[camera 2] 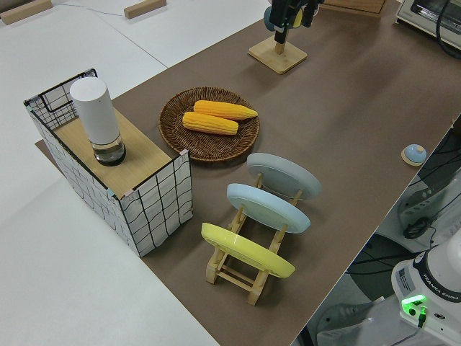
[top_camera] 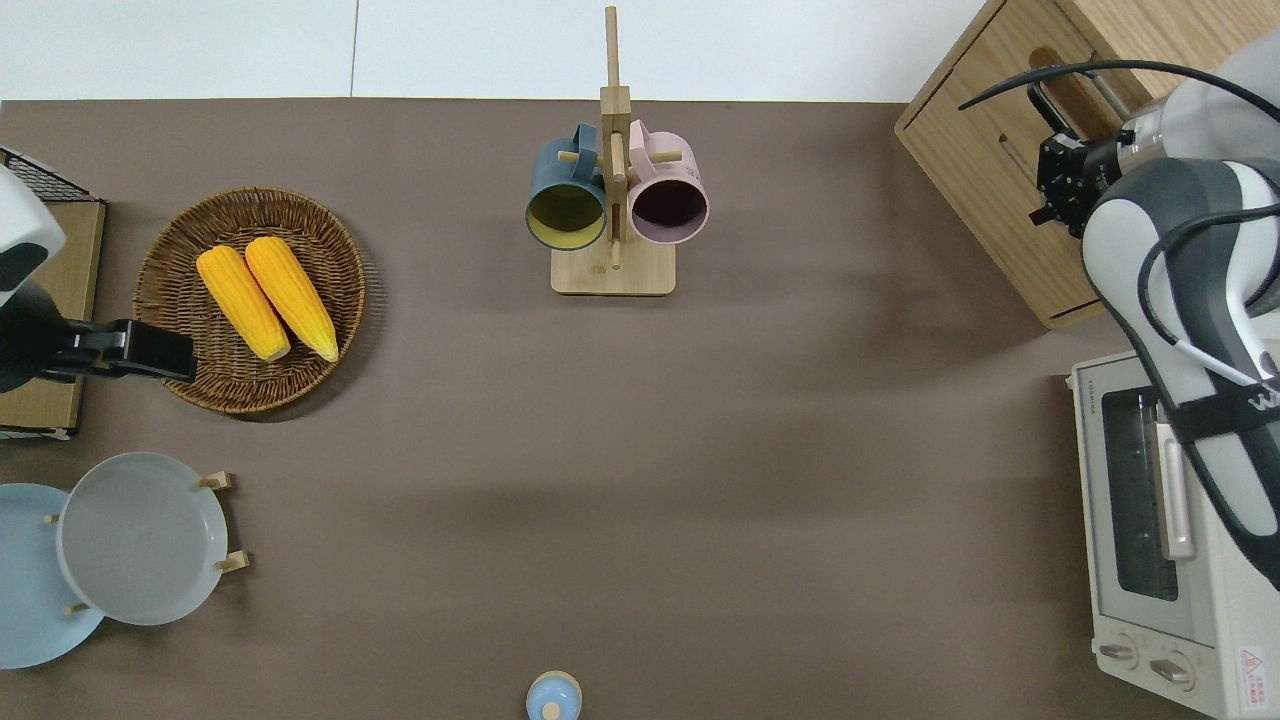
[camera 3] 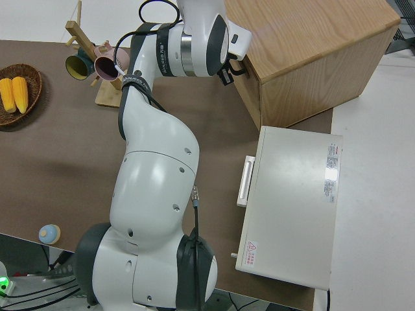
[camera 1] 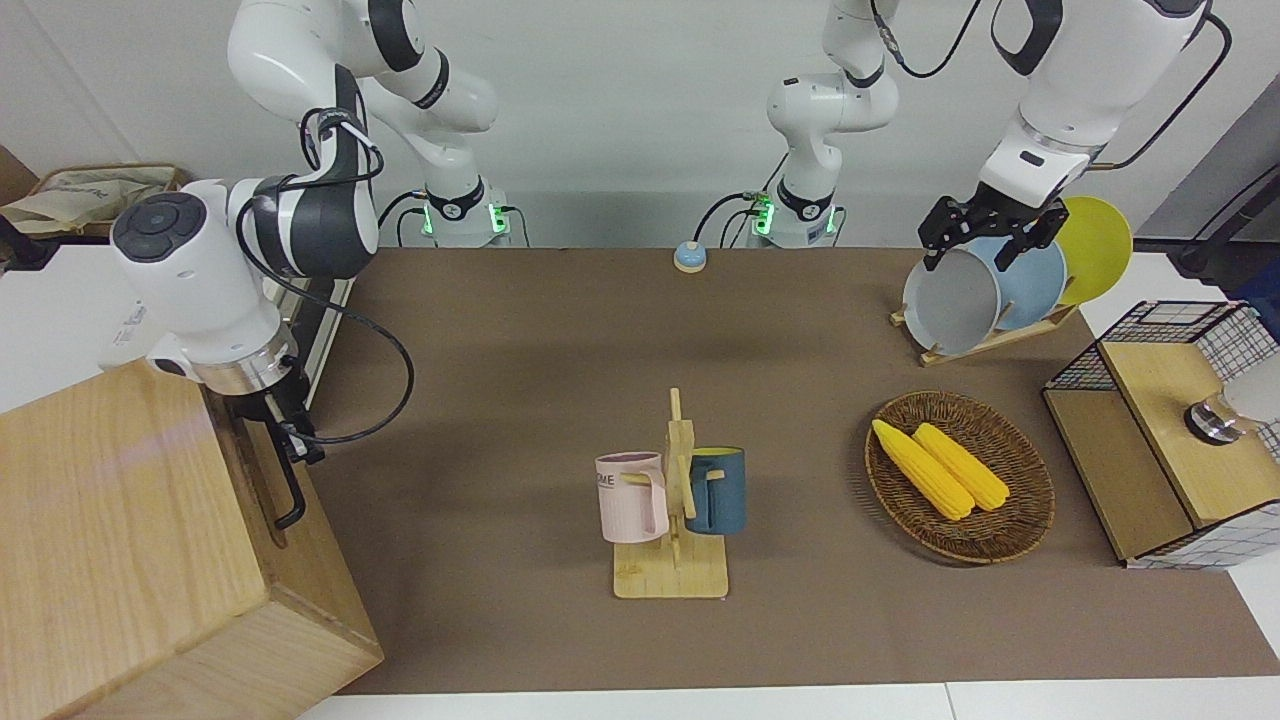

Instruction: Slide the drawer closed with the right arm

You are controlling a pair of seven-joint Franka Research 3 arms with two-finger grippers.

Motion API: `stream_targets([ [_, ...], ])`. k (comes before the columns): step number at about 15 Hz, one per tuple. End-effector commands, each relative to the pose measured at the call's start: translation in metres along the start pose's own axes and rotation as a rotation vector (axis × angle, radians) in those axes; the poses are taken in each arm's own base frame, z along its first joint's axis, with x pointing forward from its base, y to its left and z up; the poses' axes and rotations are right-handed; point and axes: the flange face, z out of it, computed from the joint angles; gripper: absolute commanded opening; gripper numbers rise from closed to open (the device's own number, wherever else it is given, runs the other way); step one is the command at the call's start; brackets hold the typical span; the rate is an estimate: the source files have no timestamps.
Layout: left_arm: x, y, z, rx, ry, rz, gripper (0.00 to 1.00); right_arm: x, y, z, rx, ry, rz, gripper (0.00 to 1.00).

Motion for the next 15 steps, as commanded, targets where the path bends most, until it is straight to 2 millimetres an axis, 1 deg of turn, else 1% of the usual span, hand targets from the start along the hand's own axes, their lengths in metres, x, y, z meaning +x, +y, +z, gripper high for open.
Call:
stream_targets([
  [1,0.001,-0.001,-0.004,0.016,-0.005,0.011,0.99,0.042,0.013,0.008,0.026,0.021,0.009,0.000],
  [5,0.001,-0.001,-0.004,0.016,-0.005,0.011,0.99,0.045,0.013,0.004,0.033,0.026,0.013,0.000],
  [8,0.001,-0.001,-0.004,0.016,-0.005,0.011,0.99,0.049,0.018,0.003,0.030,0.019,0.023,0.000],
  [11,0.002,-0.001,-0.003,0.016,-0.008,0.011,0.99,0.047,0.017,0.000,0.037,0.017,0.020,0.000],
  [13,0.001,-0.001,-0.004,0.016,-0.005,0.011,0.99,0.034,0.009,-0.003,0.036,0.013,0.001,0.000],
  [14,0.001,-0.001,-0.003,0.016,-0.007,0.011,0.99,0.023,0.002,-0.003,0.039,0.004,-0.019,0.000],
  [15,0.001,-0.001,-0.004,0.016,-0.005,0.011,0.99,0.010,-0.006,-0.007,0.045,-0.006,-0.043,0.000],
])
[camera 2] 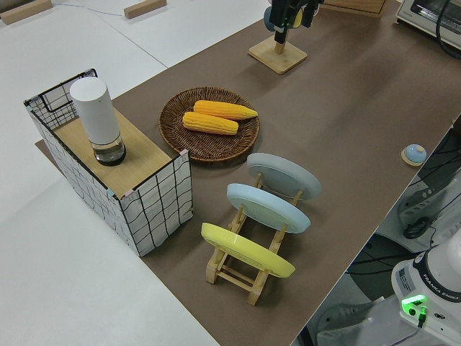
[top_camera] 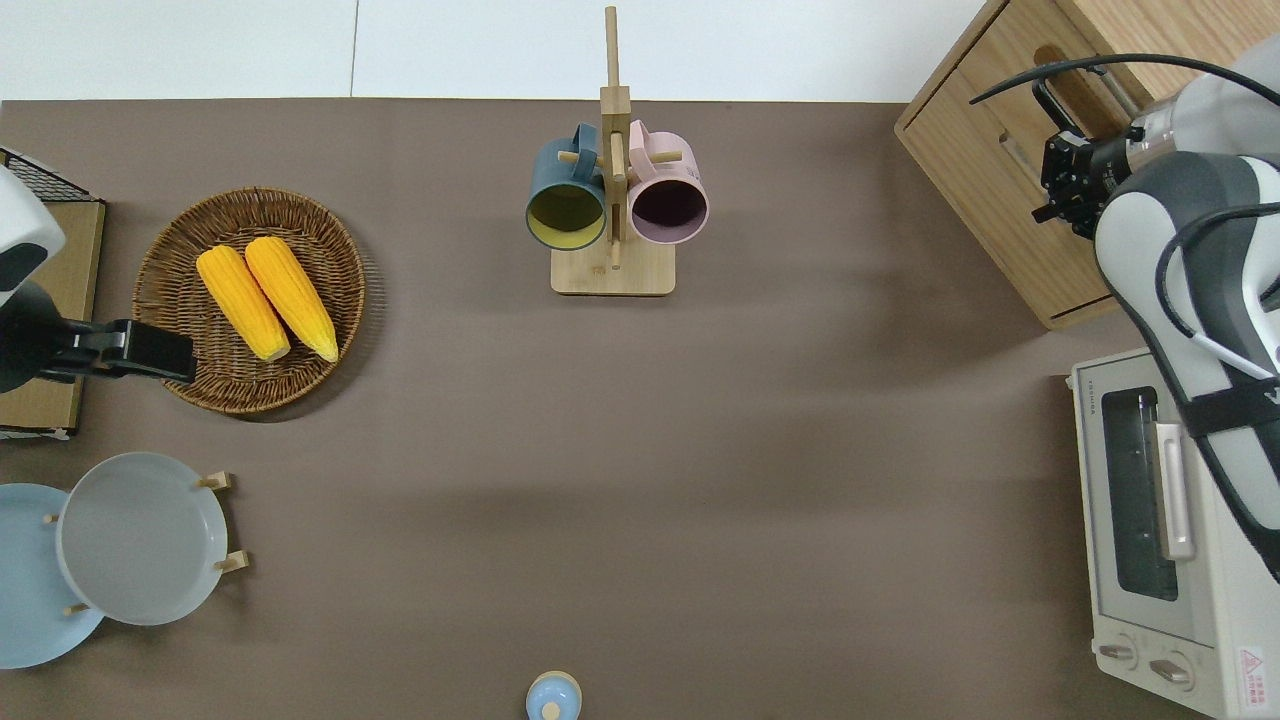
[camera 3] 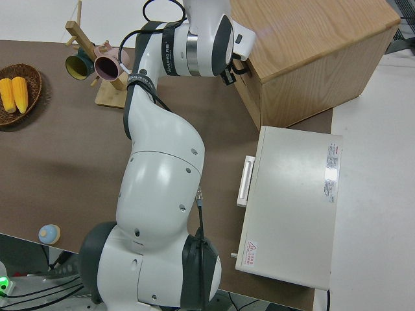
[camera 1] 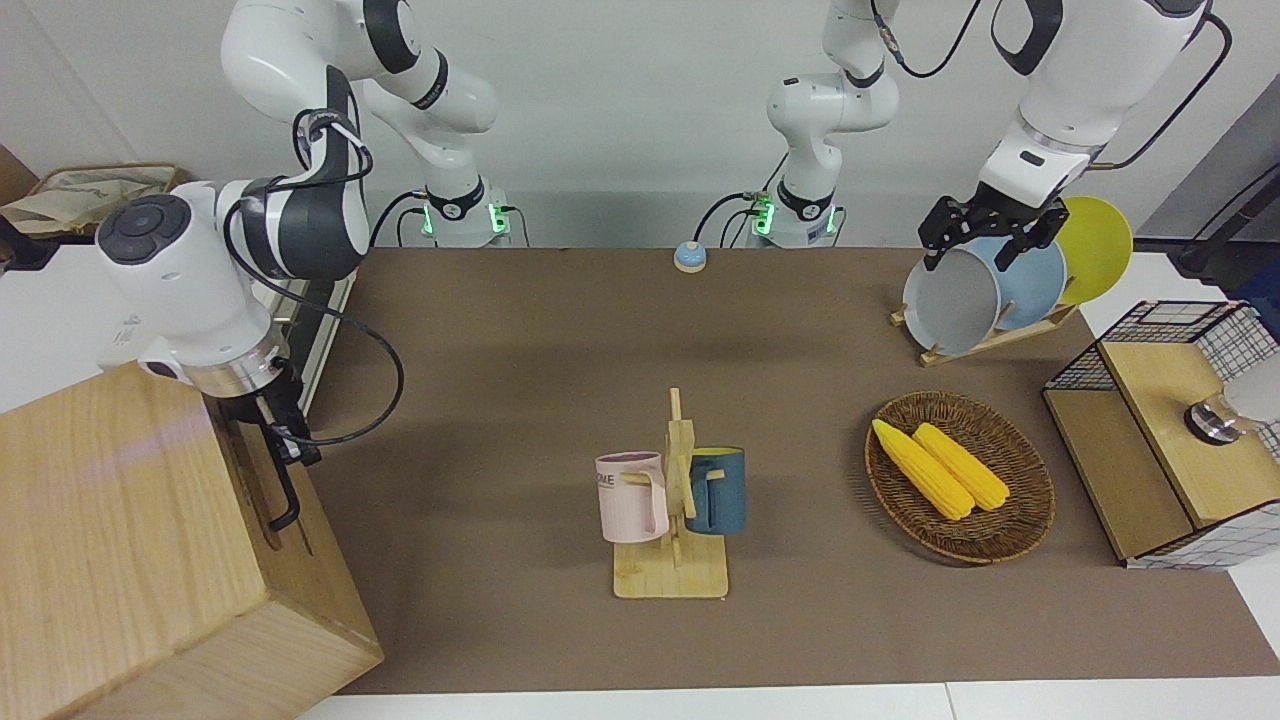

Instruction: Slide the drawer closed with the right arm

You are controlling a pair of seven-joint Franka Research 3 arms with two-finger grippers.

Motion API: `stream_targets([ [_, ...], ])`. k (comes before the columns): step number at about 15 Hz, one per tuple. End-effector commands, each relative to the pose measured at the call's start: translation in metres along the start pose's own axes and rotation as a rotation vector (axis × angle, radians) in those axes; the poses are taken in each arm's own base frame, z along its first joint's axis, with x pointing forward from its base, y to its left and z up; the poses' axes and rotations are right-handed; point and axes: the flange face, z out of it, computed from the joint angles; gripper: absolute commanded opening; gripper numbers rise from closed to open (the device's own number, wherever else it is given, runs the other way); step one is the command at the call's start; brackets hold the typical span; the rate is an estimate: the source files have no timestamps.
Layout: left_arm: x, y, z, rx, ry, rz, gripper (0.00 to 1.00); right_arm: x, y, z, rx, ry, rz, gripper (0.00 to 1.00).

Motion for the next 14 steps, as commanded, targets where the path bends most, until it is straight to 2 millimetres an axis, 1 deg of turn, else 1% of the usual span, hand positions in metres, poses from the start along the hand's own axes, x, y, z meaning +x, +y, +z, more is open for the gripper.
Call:
stream_targets([
  [1,0.001,-0.001,-0.004,0.016,-0.005,0.011,0.99,-0.011,-0.013,-0.014,0.031,-0.008,-0.068,0.000],
  [4,0.001,-0.001,-0.004,0.016,-0.005,0.011,0.99,-0.046,-0.008,-0.024,-0.023,-0.043,-0.173,0.000],
  [5,0.001,-0.001,-0.004,0.016,-0.005,0.011,0.99,-0.061,-0.008,-0.028,-0.033,-0.043,-0.223,0.000],
  [6,0.001,-0.001,-0.004,0.016,-0.005,0.011,0.99,-0.080,-0.011,-0.033,-0.040,-0.037,-0.272,0.000],
  [7,0.001,-0.001,-0.004,0.016,-0.005,0.011,0.99,-0.097,-0.011,-0.034,-0.050,-0.033,-0.328,0.000],
  [9,0.001,-0.001,-0.004,0.016,-0.005,0.011,0.99,-0.112,-0.006,-0.045,-0.058,-0.020,-0.435,0.000],
  [12,0.001,-0.001,-0.003,0.016,-0.007,0.011,0.99,-0.130,-0.002,-0.068,-0.052,0.004,-0.581,0.000],
  [14,0.001,-0.001,-0.004,0.016,-0.005,0.011,0.99,-0.131,0.004,-0.082,-0.048,0.021,-0.668,0.000],
])
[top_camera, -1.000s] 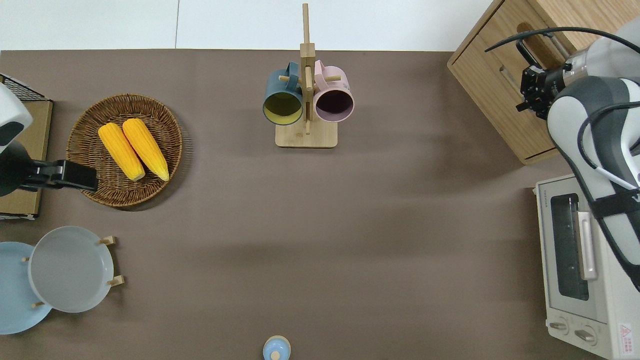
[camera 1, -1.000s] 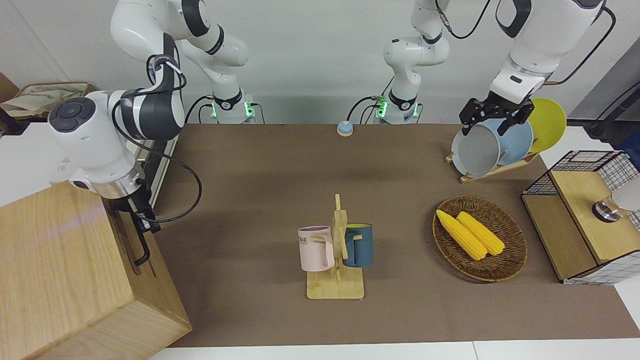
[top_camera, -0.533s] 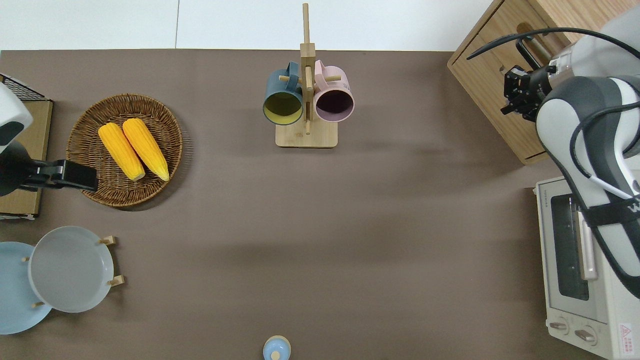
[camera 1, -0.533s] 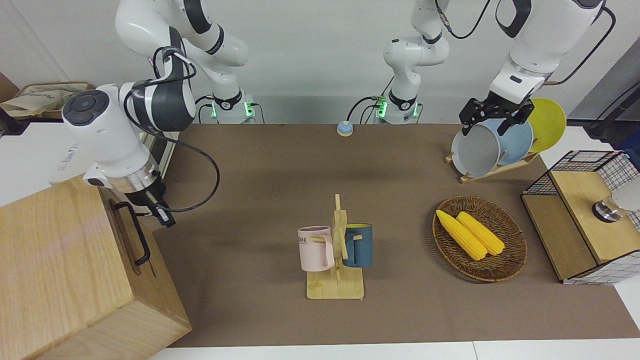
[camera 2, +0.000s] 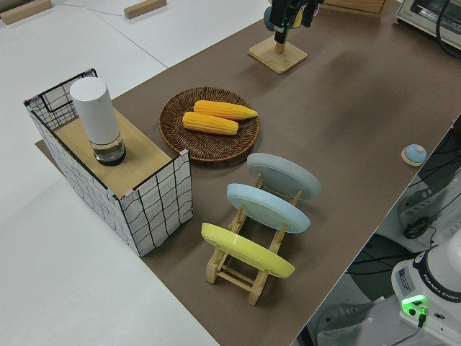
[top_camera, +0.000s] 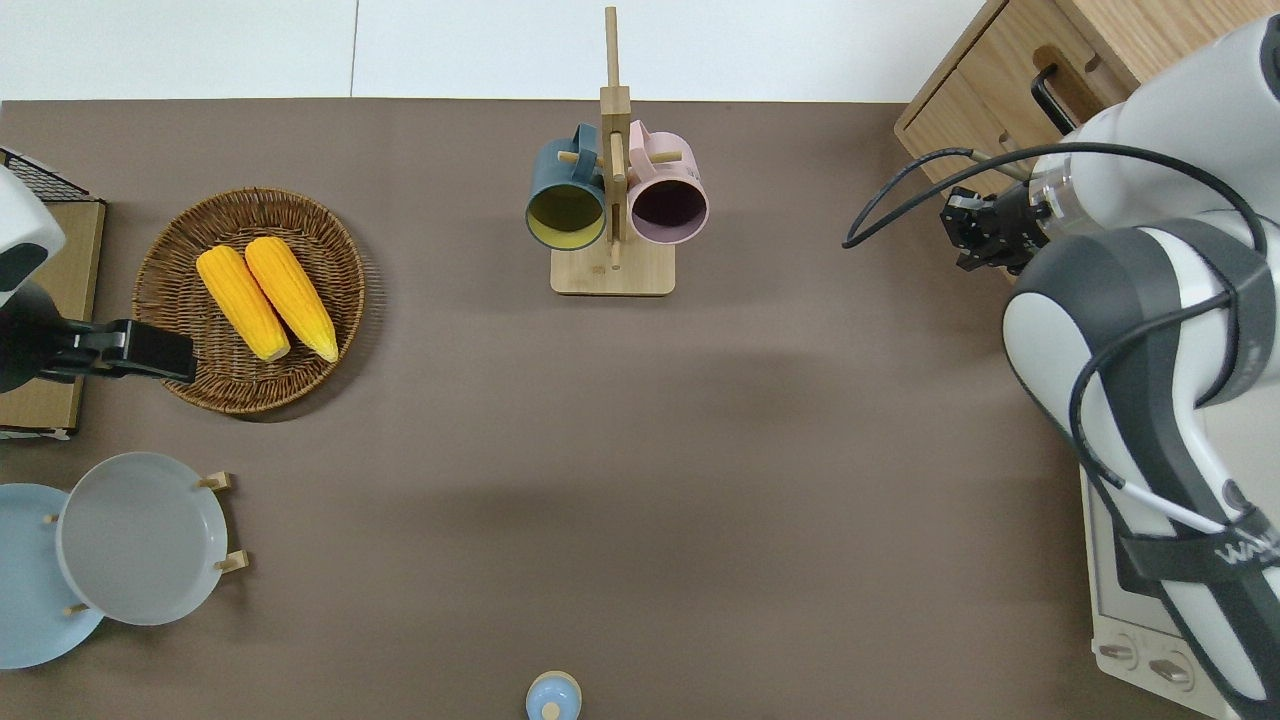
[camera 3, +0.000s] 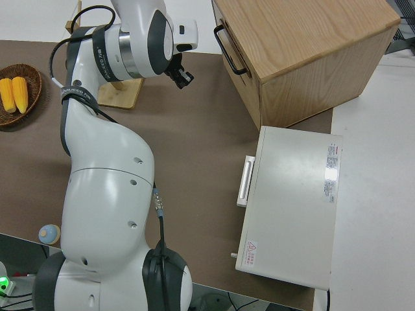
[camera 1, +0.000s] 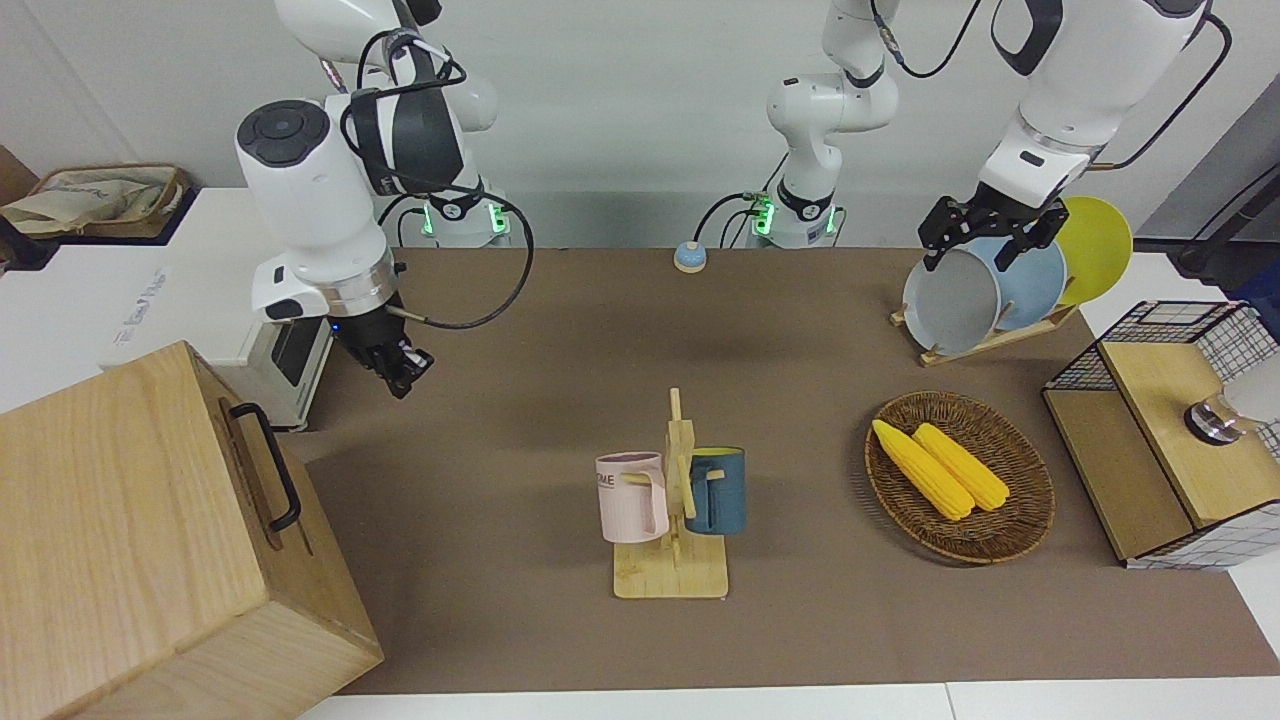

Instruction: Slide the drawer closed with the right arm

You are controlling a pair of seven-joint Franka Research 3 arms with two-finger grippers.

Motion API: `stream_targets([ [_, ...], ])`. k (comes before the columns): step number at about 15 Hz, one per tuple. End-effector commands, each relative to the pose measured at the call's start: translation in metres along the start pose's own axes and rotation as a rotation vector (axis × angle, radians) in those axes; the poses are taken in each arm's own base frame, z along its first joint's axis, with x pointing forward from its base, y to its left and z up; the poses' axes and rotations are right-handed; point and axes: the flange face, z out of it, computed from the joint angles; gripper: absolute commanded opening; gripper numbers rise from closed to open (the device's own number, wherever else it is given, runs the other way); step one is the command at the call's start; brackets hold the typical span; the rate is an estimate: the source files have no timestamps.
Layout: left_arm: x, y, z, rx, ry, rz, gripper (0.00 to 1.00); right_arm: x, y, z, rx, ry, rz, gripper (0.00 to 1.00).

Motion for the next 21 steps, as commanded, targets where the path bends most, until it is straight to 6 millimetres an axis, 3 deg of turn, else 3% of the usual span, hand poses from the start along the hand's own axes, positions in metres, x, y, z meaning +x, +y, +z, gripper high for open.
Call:
stream_targets([
  [1,0.001,-0.001,-0.004,0.016,-0.005,0.011,0.99,-0.015,0.018,-0.021,-0.026,0.032,-0.190,0.000],
  [6,0.001,-0.001,-0.004,0.016,-0.005,0.011,0.99,-0.020,0.038,-0.046,0.014,0.008,-0.337,0.000],
  [11,0.001,-0.001,-0.004,0.016,-0.005,0.011,0.99,-0.028,0.039,-0.060,0.045,-0.007,-0.357,0.010],
  [12,0.001,-0.001,-0.004,0.016,-0.005,0.011,0.99,-0.029,0.039,-0.062,0.051,-0.007,-0.356,0.099],
  [13,0.001,-0.001,-0.004,0.016,-0.005,0.011,0.99,-0.029,0.038,-0.061,0.053,-0.008,-0.355,0.372],
  [14,0.001,-0.001,-0.004,0.016,-0.005,0.011,0.99,-0.028,0.038,-0.061,0.053,-0.008,-0.355,0.799],
  [15,0.001,-0.001,-0.004,0.016,-0.005,0.011,0.99,-0.027,0.039,-0.063,0.052,-0.004,-0.355,0.986],
  [21,0.001,-0.001,-0.004,0.016,-0.005,0.011,0.99,-0.022,0.048,-0.076,0.045,-0.015,-0.407,0.990],
])
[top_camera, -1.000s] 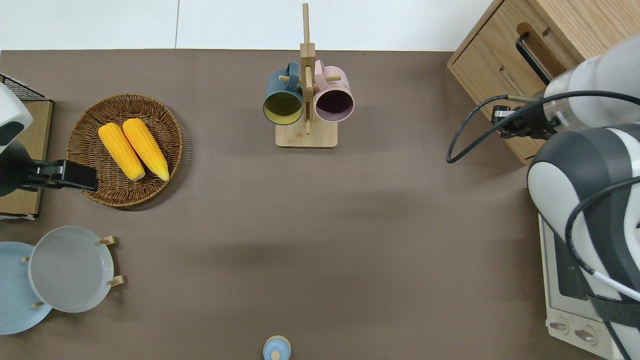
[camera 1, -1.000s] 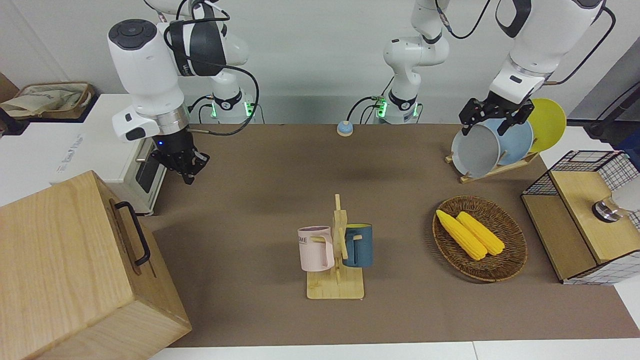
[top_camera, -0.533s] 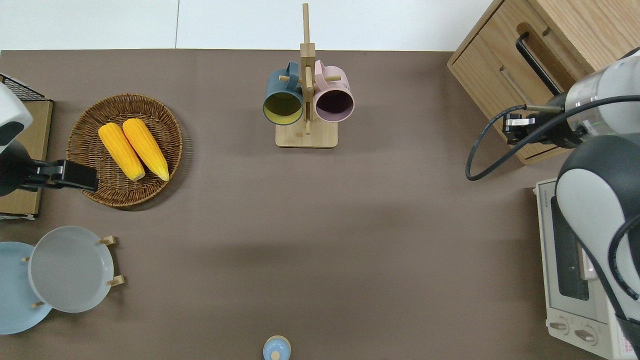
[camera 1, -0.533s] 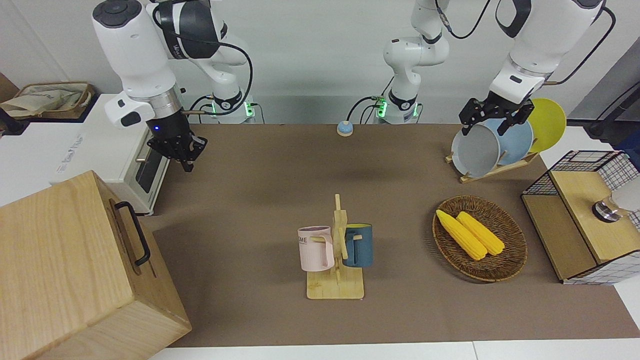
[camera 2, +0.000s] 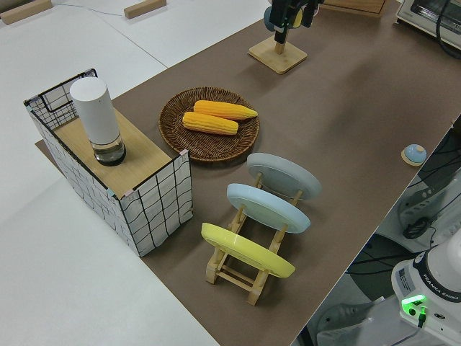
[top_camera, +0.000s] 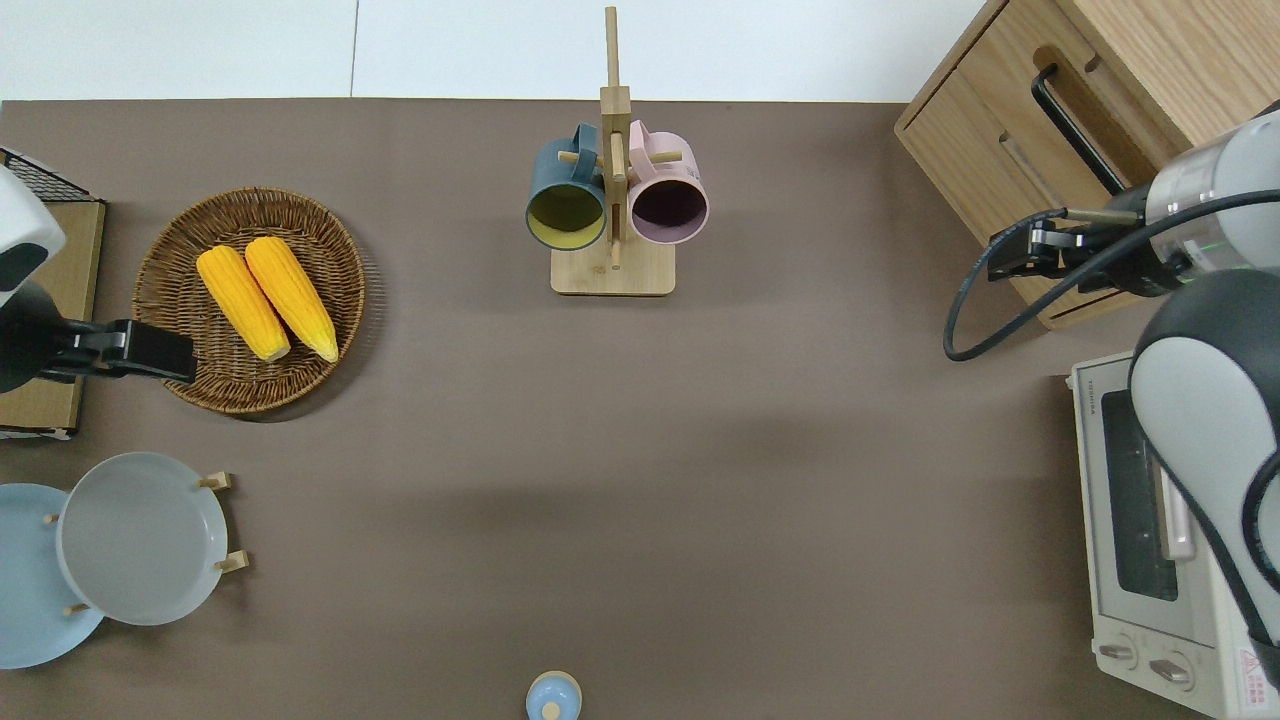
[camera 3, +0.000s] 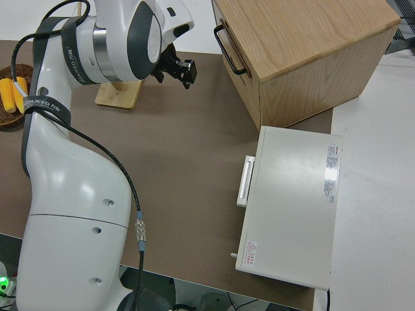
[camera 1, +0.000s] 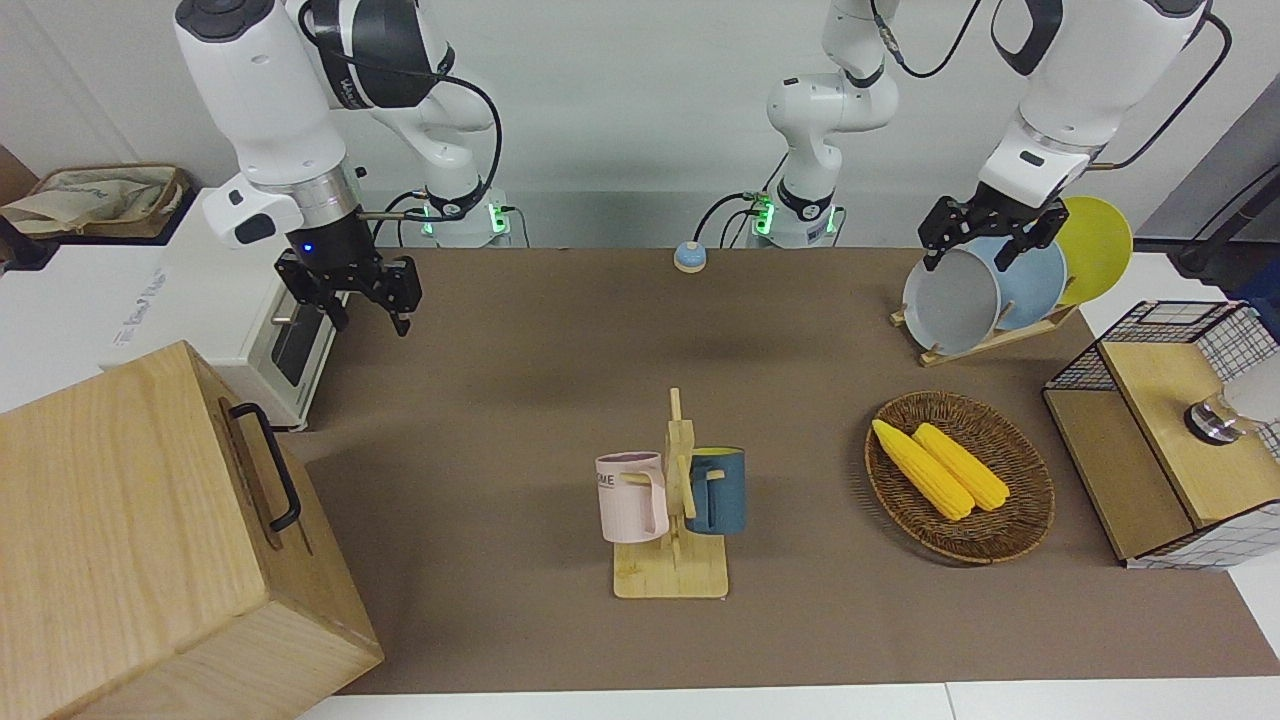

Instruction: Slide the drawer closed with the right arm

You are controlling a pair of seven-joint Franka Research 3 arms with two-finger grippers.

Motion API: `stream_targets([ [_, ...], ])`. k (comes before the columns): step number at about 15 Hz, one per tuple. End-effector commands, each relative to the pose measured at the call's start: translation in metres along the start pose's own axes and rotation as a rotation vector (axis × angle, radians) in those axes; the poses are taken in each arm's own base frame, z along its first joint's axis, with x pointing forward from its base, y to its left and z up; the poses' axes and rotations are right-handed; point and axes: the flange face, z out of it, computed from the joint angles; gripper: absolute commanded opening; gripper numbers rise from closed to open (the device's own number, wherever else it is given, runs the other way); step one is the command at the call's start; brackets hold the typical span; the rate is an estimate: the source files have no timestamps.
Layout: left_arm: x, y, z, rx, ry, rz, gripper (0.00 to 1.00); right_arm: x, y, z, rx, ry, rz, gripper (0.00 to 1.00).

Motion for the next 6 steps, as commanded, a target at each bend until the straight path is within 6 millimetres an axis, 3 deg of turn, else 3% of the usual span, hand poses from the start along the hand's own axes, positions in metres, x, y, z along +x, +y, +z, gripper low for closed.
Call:
stream_targets([
  [1,0.0015,-0.0008,-0.0034,0.016,-0.007,0.011,0.99,-0.0043,0.0062,-0.0099,0.012,-0.024,-0.097,0.990],
  [6,0.0015,-0.0008,-0.0034,0.016,-0.007,0.011,0.99,-0.0064,-0.0010,-0.0167,0.016,-0.022,-0.112,0.990],
])
